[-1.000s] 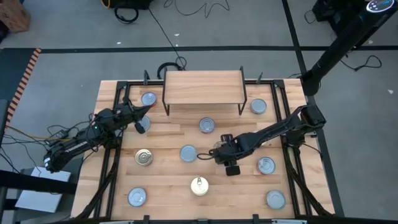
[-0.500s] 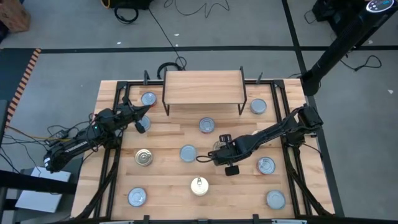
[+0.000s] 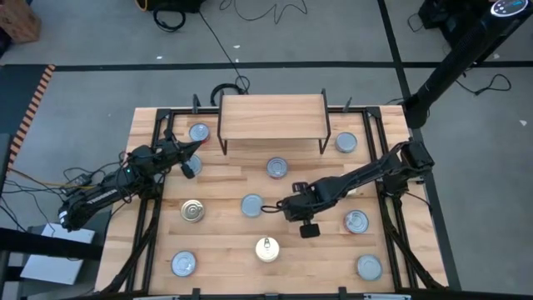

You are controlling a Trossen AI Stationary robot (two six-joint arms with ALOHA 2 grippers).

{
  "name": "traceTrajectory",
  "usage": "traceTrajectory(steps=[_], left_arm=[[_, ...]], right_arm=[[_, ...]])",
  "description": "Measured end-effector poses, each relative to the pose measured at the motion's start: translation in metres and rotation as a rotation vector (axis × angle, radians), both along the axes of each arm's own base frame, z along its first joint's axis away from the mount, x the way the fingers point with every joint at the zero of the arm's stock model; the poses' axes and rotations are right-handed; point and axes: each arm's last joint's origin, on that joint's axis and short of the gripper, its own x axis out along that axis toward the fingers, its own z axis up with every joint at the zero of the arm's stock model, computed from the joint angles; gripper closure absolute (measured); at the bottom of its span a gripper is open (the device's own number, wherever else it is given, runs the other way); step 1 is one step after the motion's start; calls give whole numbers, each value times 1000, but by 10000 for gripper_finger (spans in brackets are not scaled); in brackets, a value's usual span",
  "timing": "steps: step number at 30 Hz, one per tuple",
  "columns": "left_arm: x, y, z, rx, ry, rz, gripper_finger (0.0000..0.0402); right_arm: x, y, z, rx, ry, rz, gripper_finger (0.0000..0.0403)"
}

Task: Stack canned seafood by type on shelf
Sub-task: Put the blue pink tuna can on the shelf

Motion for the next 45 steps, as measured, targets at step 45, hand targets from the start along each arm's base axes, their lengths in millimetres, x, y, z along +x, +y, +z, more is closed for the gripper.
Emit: traceTrajectory(steps=[45], left_arm=[[1, 0, -3, -29, 23, -13, 398]], right_arm=[[32, -103, 17, 695, -38, -376, 400]])
